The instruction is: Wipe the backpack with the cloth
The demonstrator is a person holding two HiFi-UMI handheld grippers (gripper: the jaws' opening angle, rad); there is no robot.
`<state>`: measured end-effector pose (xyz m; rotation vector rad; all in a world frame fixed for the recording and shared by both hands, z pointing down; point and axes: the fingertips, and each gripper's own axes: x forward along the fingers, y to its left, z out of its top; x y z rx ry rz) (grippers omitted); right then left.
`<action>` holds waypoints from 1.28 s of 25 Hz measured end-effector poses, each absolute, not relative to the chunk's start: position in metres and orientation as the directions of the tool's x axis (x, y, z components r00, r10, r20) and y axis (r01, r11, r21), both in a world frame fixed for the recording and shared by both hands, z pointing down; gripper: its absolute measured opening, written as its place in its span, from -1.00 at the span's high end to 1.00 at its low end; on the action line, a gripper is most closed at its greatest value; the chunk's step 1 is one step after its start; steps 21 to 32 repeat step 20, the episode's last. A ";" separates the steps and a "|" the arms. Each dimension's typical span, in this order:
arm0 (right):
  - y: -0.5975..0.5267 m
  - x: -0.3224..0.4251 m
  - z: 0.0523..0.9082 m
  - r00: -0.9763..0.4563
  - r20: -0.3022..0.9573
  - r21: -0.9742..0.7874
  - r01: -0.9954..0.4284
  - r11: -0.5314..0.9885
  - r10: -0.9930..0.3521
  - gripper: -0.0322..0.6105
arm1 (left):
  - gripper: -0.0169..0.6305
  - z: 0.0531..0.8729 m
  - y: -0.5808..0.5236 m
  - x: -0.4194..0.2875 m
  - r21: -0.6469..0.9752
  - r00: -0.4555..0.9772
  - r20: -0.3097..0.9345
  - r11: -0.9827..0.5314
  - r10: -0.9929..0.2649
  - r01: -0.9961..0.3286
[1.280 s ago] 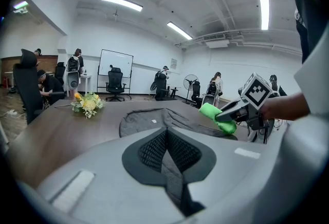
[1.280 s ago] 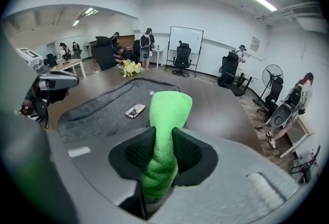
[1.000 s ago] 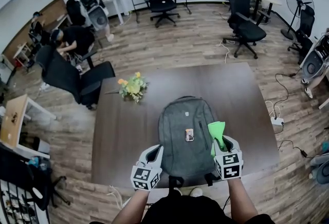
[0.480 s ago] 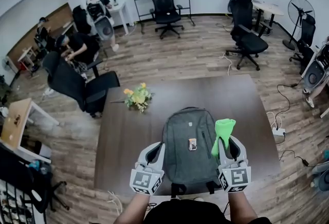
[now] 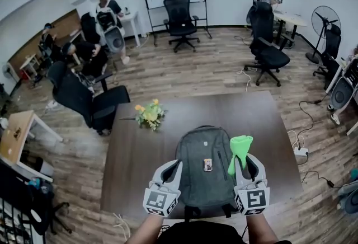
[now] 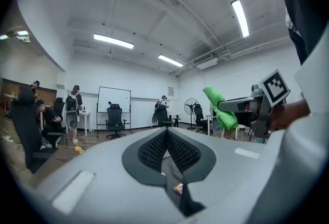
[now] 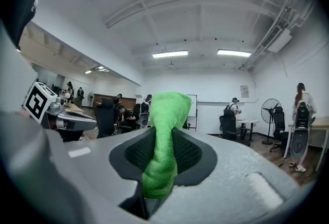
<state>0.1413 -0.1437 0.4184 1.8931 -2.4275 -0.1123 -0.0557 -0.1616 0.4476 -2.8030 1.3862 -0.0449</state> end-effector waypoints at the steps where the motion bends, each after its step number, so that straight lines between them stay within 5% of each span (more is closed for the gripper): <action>1: -0.144 0.140 0.419 -0.245 0.003 0.095 -0.965 0.244 -0.969 0.61 | 0.89 0.448 -0.161 -0.056 -0.024 0.609 0.019 -0.609 -0.793 -0.793; 32: -0.133 0.118 0.427 -0.315 0.006 0.089 -0.945 0.314 -0.949 0.61 | 0.89 0.460 -0.154 -0.056 0.013 0.617 0.053 -0.617 -0.785 -0.787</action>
